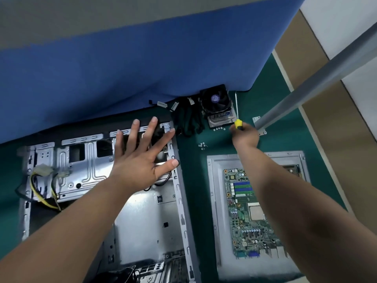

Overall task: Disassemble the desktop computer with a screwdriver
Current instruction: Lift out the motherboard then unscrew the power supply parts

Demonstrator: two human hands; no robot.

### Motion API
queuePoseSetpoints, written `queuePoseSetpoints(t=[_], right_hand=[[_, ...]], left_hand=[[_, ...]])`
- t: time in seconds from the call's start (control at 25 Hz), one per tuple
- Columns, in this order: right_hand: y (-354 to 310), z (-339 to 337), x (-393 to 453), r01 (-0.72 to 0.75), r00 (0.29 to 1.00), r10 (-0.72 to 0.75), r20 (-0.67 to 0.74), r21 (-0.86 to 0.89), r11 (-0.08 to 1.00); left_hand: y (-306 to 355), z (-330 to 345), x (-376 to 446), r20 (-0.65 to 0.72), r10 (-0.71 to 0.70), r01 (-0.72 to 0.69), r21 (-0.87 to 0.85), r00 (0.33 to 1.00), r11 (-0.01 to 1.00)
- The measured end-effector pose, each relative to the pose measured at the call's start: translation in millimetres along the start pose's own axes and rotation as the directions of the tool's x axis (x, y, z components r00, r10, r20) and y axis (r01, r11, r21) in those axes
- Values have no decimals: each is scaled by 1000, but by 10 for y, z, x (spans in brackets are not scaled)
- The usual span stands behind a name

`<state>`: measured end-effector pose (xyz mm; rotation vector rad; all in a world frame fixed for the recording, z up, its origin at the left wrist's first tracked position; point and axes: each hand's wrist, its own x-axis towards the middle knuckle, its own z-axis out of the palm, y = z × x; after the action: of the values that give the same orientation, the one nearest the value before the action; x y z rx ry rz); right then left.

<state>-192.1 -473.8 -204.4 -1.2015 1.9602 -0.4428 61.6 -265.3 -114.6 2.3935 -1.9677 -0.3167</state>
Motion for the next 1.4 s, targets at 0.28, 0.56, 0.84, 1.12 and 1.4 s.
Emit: queuePoseSetpoints(t=[0.28, 0.56, 0.84, 1.12, 1.4], right_hand=[[23, 84, -11, -5, 999, 2, -39, -68, 998], [160, -330, -789, -35, 997, 15, 73, 275, 961], [698, -305, -1963, 182, 926, -116, 359, -156, 971], [809, -132, -2259, 275, 910, -42, 413, -525, 806], [849, -14, -2289, 345, 922, -133, 364, -614, 710]], left_hand=[[0, 71, -10, -66, 19, -19, 7, 998, 1000], [25, -10, 9, 18, -28, 27, 6, 999, 1000], [149, -259, -483, 24, -89, 92, -199, 996, 976], [-554, -117, -2028, -59, -267, 261, -88, 962, 961], [-904, -18, -2606, -7, -420, 420, 10, 907, 907]])
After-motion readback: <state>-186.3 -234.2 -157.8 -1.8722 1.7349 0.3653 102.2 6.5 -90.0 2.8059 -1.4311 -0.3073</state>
